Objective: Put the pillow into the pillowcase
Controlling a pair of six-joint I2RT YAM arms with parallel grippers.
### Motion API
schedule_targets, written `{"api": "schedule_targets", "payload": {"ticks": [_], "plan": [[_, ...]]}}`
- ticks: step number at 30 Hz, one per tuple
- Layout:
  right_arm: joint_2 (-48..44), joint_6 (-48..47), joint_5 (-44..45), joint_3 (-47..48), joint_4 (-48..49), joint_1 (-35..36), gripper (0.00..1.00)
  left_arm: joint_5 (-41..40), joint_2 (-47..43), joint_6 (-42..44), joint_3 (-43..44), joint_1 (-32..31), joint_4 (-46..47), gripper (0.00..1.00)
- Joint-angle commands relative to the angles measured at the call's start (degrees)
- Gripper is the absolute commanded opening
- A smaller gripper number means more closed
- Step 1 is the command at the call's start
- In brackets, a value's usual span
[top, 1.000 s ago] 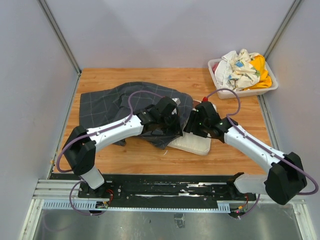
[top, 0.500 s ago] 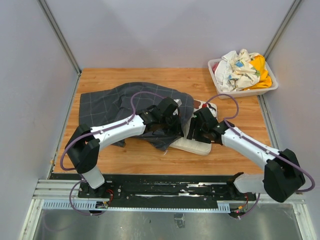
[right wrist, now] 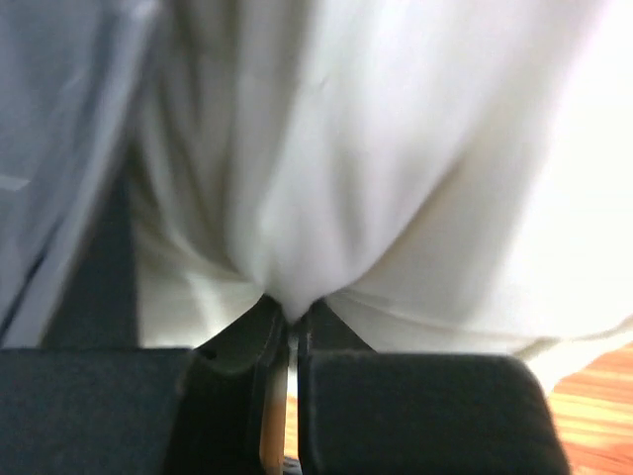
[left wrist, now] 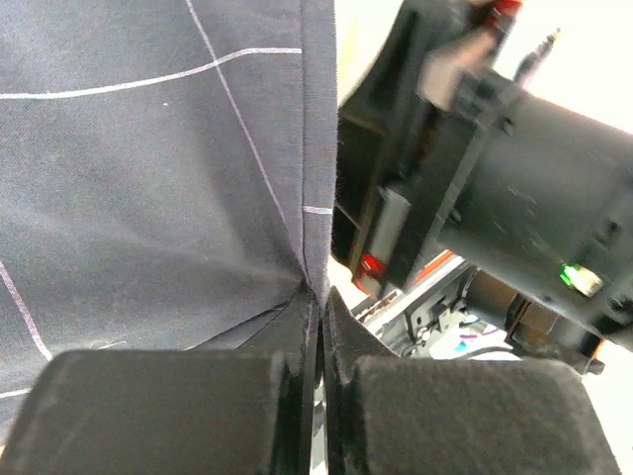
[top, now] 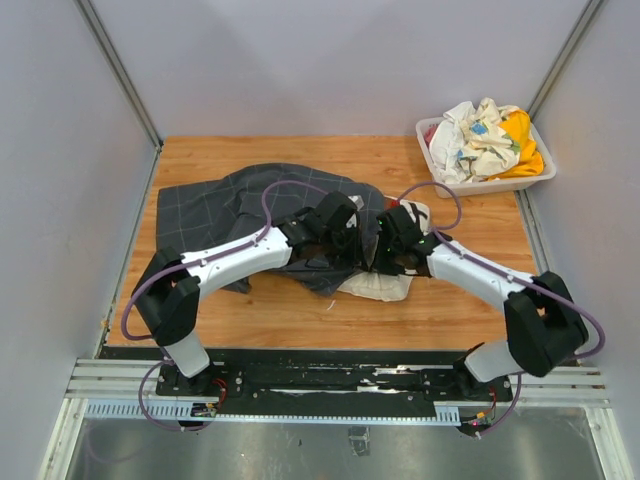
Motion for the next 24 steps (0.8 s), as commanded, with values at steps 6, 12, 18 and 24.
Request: {"api": "schedule_targets", "payload": {"ticks": [6,12,18,24], "plan": [[-10.67,0.56,-7.51,6.12,5.03,0.52,0.01,8.20,3.06,0.07,13.87,0.76,0.66,0.00],[-7.76,1.63,-10.73,4.62,8.22,0.52,0.01,10.72,4.54,-0.69,17.79,1.58,1.03,0.00],[-8.46,1.42,-8.58,0.74,5.46,0.29,0.01,9.81,0.87,-1.61,8.39,2.18,3.58,0.00],[-12.51,0.29,-7.19,-2.48,1.68,-0.22,0.36,7.86,-3.58,-2.30,-2.22,2.31,5.07,0.11]]}}
